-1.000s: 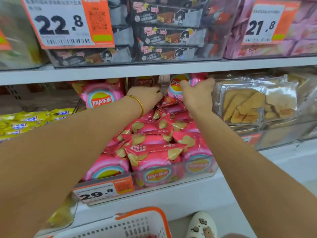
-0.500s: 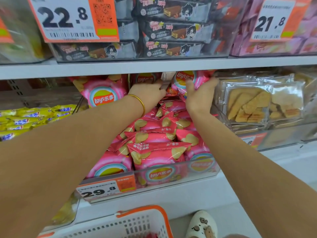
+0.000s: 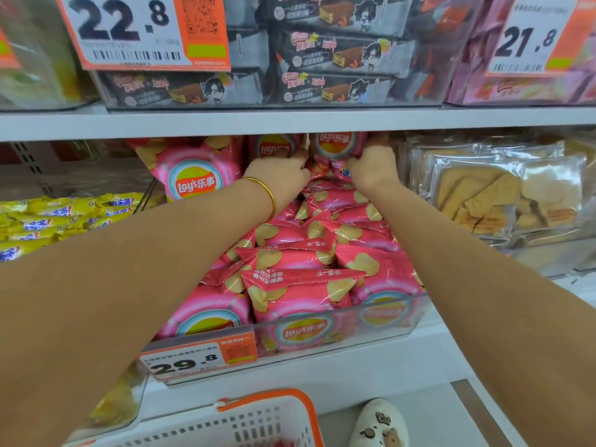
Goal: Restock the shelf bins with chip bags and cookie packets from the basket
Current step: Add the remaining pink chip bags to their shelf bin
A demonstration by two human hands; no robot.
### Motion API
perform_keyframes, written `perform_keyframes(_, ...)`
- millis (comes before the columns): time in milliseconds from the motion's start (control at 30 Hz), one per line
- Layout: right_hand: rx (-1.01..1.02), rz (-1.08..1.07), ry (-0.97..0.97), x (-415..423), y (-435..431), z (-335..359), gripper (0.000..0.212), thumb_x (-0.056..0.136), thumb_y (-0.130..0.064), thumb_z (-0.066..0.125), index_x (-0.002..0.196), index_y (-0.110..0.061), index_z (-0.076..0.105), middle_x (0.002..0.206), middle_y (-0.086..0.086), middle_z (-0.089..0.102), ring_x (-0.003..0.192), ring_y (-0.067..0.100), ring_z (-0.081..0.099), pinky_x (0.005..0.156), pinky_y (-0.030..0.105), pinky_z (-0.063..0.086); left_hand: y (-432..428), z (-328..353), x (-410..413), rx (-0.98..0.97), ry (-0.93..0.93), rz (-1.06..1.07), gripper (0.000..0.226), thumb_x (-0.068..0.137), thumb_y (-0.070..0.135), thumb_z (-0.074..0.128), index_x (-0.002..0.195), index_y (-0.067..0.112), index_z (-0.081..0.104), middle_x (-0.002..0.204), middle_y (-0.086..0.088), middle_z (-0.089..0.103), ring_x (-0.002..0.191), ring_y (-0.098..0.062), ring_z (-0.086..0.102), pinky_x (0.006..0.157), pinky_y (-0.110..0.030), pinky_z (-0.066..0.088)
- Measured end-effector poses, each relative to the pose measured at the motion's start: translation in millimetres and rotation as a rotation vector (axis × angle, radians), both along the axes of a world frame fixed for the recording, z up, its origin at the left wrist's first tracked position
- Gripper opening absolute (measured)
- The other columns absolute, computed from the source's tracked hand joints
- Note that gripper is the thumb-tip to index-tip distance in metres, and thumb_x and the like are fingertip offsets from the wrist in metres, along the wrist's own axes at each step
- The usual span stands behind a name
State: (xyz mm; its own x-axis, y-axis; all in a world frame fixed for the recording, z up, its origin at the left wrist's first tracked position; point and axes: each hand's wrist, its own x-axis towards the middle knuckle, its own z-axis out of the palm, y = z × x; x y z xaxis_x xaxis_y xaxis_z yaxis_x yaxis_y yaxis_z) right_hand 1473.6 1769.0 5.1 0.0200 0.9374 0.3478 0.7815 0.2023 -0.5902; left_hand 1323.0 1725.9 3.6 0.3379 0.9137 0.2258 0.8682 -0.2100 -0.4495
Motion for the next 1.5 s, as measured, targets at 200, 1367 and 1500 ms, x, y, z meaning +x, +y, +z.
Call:
perform_keyframes(200, -0.028, -0.062, -0.251, -3, 17, 5, 0.037, 0.097, -0.005, 0.04, 0.134, -0.002, 0.041, 0.138, 0.018, 0.045, 0.126, 0.03, 0.044, 0.097, 0.03, 0.037, 2, -1, -1, -0.014, -0.001, 0.018, 0.03, 0.089, -0.002, 0.047, 0.118, 0.007, 0.047, 0.149, -0.012, 0.019, 0.106, -0.033, 0.049, 0.056, -0.033, 0.036)
perform_keyframes(1367, -0.091, 0.07, -0.335, -7, -6, -9, 0.046, 0.09, 0.004, 0.044, 0.135, -0.003, 0.037, 0.137, 0.029, 0.029, 0.115, 0.048, 0.045, 0.102, 0.047, 0.04, 11, -5, -4, -0.129, 0.021, -0.044, 0.048, 0.087, -0.001, 0.048, 0.134, 0.009, 0.043, 0.144, -0.008, 0.031, 0.119, -0.033, 0.042, 0.088, -0.045, 0.049)
perform_keyframes(1500, -0.093, 0.024, -0.277, -2, -23, -3, 0.037, 0.09, 0.007, 0.043, 0.126, 0.002, 0.043, 0.132, 0.028, 0.034, 0.111, 0.045, 0.047, 0.101, 0.045, 0.041, 1, -1, -7, -0.132, 0.013, -0.049, 0.045, 0.088, -0.001, 0.046, 0.132, 0.008, 0.045, 0.146, -0.008, 0.031, 0.116, -0.034, 0.046, 0.085, -0.045, 0.049)
